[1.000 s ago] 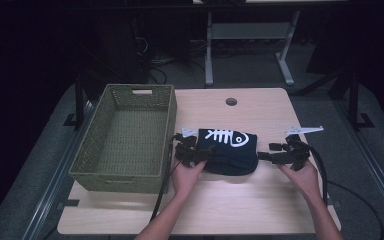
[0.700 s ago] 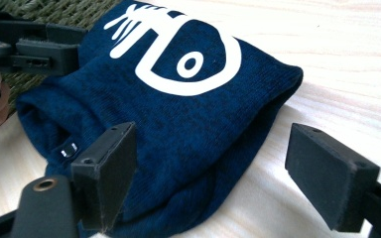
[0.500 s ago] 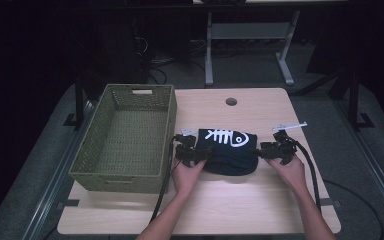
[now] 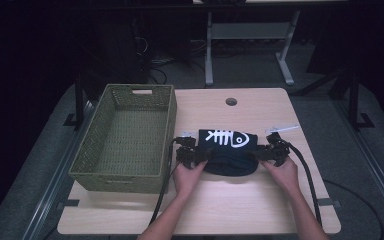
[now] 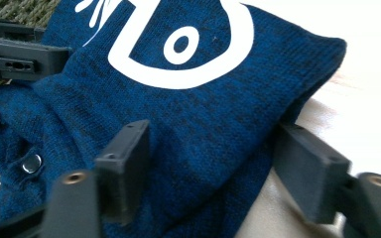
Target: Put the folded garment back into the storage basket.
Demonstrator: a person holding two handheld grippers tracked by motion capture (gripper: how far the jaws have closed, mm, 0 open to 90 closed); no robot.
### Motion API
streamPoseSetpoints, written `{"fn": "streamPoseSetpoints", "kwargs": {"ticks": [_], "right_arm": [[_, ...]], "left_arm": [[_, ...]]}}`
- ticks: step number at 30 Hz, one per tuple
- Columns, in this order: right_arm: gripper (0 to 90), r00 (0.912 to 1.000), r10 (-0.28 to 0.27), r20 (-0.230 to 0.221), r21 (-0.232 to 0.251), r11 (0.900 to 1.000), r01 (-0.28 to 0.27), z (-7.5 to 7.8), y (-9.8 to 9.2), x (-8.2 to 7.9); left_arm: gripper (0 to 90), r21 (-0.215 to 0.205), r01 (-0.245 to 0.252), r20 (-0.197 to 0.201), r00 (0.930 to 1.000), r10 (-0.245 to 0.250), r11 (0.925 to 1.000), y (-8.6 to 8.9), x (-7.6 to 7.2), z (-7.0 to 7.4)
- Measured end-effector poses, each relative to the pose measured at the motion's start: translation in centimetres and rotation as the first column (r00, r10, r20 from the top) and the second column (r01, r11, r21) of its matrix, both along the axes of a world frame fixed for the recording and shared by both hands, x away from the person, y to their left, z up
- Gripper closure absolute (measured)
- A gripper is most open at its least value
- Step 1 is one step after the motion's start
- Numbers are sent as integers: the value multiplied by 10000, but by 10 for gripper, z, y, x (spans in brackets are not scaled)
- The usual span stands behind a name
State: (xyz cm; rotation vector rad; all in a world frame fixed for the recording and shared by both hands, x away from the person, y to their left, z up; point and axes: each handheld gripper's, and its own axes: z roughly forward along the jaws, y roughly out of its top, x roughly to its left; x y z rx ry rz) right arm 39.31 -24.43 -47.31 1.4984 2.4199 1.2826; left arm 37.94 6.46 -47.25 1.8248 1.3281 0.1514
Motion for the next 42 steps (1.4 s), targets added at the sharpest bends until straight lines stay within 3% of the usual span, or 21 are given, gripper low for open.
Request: {"fn": "streamPoseSetpoints", "kwargs": {"ticks": [4,8,14,16,28,42], "right_arm": [[443,10000,13,-78,-4,10000,-13,0,2,-1],[555,10000,89,-30,-316,9995,-90,1,6,-5],[662,10000,-28,24,-109,9999,29,-1,4,-10],[705,10000,-54,66,-75,10000,55,0,3,-15],[730,9998,-108,156,216,9997,105,10,-7,-25],[731,9994,-238,265,655,9976,220,21,-20,-33]], "left_arm": [[428,-20,259,116,9996,-258,9997,-4,-4,0],[542,125,462,243,9986,-465,9989,-8,-8,0],[631,238,642,402,9971,-651,9977,-12,-12,2],[699,218,685,484,9964,-695,9974,-13,-13,2],[731,56,1096,614,9921,-1097,9940,-18,-17,7],[731,-19,1453,807,9862,-1447,9894,-25,-20,24]]}}
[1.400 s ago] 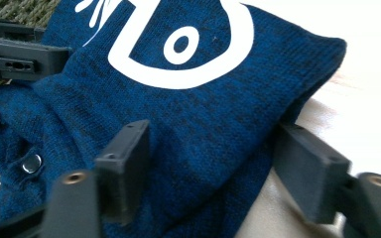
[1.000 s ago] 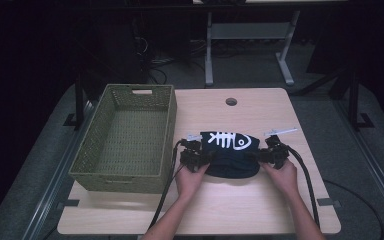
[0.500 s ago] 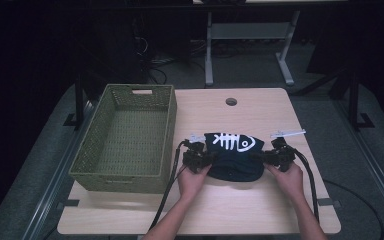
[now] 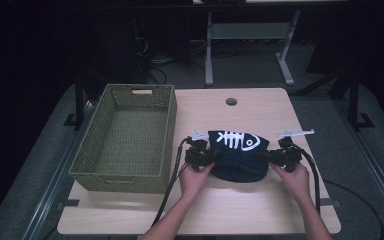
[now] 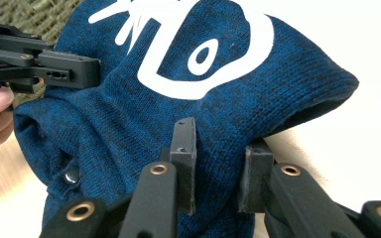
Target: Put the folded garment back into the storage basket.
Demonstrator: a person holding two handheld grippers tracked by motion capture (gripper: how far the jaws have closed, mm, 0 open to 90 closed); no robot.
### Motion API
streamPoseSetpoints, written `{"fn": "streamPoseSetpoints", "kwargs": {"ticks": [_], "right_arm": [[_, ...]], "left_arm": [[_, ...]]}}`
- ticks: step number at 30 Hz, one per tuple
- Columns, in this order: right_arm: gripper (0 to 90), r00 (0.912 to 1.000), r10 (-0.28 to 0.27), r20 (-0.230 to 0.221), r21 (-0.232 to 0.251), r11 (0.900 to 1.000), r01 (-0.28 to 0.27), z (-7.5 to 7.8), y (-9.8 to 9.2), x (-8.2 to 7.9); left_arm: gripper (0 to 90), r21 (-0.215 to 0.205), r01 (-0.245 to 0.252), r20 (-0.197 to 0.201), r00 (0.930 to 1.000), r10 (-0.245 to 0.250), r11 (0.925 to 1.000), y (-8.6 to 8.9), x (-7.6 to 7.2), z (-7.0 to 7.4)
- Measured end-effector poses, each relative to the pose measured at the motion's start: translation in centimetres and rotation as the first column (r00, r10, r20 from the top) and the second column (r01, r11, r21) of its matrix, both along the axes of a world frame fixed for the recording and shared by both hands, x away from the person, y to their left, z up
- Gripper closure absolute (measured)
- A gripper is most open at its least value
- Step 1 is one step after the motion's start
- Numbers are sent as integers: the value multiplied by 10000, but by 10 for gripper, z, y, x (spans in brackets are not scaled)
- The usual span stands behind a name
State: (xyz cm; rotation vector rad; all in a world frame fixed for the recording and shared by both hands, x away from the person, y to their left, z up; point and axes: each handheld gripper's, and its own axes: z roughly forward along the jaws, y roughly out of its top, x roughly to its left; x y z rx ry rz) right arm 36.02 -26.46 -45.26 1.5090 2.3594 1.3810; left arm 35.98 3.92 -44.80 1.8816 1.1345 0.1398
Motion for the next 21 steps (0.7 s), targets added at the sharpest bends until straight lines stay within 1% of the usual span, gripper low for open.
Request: {"fn": "streamPoseSetpoints", "kwargs": {"ticks": [4,6,9,12,13,16,18,21], "right_arm": [[731,10000,-53,76,169,9998,52,6,-3,-2],[731,9999,-63,113,275,9996,60,10,-4,-4],[731,9998,-89,187,320,9995,83,14,-3,-5],[730,9996,-81,276,339,9994,71,21,-2,-7],[731,9993,-21,386,305,9995,9,23,-2,-7],[730,9988,-33,498,445,9990,11,32,-1,-9],[730,9986,-43,520,453,9990,19,34,-1,-9],[730,9984,-56,554,547,9985,26,40,0,-10]], "left_arm": [[729,-30,90,182,9998,-89,10000,-1,-1,7],[729,-82,39,302,9995,-37,10000,-1,-3,10],[728,-154,40,357,9994,-35,9999,1,-5,14],[727,-191,64,461,9989,-55,9998,2,-7,20],[726,-164,108,566,9983,-98,9998,3,-7,22],[725,-295,112,632,9980,-93,9995,4,-7,30],[725,-277,178,721,9973,-157,9995,5,-8,35],[725,-266,231,769,9968,-209,9994,7,-8,41]]}}
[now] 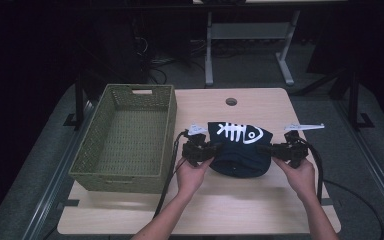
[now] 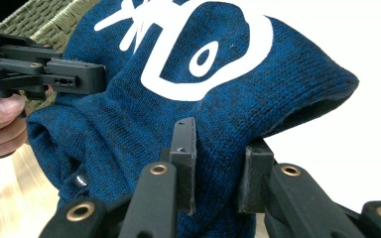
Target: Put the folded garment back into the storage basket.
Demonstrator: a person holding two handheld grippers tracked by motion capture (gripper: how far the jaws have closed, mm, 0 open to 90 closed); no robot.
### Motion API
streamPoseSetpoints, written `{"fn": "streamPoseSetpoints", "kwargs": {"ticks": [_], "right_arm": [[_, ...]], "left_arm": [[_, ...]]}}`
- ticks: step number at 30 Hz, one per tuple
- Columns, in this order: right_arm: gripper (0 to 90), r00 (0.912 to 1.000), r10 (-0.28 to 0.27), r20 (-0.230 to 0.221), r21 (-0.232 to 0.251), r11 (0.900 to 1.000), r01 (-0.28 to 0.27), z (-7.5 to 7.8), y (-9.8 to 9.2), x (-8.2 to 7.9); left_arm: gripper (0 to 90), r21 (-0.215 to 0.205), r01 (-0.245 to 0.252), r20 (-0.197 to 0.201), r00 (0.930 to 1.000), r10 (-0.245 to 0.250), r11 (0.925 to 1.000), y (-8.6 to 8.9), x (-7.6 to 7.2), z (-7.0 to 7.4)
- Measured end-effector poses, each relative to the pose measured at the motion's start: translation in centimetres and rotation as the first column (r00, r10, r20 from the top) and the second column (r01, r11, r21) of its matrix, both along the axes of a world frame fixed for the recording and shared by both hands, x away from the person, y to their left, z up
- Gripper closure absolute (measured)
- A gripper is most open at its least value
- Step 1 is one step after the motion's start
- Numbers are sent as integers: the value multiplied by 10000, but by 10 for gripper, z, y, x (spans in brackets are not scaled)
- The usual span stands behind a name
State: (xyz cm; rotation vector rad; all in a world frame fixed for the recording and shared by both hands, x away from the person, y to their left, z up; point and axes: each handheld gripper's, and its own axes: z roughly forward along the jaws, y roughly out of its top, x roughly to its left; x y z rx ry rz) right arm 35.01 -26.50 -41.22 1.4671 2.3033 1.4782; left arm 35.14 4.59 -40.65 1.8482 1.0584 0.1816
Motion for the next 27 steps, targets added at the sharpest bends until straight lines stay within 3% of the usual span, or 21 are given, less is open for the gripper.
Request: {"fn": "streamPoseSetpoints", "kwargs": {"ticks": [15,27], "right_arm": [[731,9990,83,448,236,9997,-94,28,9,3],[731,9983,158,554,626,9979,-193,45,23,8]], "left_arm": [[723,110,64,439,9990,-69,9999,13,4,33],[723,-100,48,406,9992,-44,9999,32,9,48]]}}
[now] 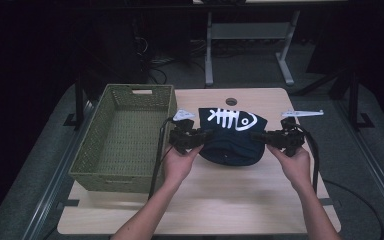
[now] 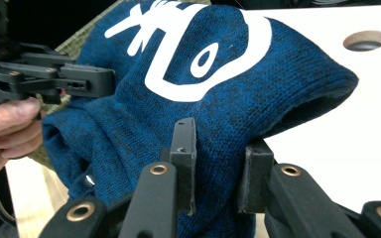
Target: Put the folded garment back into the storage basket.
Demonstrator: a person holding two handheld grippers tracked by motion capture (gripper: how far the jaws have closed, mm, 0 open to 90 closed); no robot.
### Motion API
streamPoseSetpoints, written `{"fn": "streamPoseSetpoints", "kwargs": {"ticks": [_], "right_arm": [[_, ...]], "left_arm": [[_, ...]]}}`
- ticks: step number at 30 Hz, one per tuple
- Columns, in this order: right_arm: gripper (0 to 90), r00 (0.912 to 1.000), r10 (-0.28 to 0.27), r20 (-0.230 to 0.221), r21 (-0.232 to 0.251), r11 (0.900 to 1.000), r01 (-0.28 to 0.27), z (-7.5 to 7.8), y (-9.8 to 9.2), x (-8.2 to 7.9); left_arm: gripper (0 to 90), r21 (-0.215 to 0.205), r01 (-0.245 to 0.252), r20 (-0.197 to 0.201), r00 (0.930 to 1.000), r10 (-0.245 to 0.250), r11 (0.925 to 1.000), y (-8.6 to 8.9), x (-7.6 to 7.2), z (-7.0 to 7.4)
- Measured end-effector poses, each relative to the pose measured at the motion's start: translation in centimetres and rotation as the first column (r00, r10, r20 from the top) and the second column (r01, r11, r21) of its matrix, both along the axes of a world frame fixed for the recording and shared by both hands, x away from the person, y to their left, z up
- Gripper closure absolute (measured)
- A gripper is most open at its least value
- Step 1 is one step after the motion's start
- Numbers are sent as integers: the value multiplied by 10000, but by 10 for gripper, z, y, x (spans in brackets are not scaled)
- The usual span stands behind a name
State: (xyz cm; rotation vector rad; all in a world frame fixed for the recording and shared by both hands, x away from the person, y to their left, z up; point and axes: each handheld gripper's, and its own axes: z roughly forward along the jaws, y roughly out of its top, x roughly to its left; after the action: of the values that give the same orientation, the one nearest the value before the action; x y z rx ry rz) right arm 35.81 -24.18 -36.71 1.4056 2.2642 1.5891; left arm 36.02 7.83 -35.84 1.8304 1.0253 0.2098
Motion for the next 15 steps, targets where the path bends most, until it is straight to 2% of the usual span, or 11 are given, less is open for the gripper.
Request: {"fn": "streamPoseSetpoints", "kwargs": {"ticks": [11,15], "right_arm": [[731,9996,248,130,227,9994,-251,15,21,5],[731,9994,295,199,516,9982,-305,20,30,7]], "left_arm": [[723,-95,-6,-75,10000,5,10000,25,3,17],[722,-173,-85,-62,9999,84,9998,37,4,23]]}}
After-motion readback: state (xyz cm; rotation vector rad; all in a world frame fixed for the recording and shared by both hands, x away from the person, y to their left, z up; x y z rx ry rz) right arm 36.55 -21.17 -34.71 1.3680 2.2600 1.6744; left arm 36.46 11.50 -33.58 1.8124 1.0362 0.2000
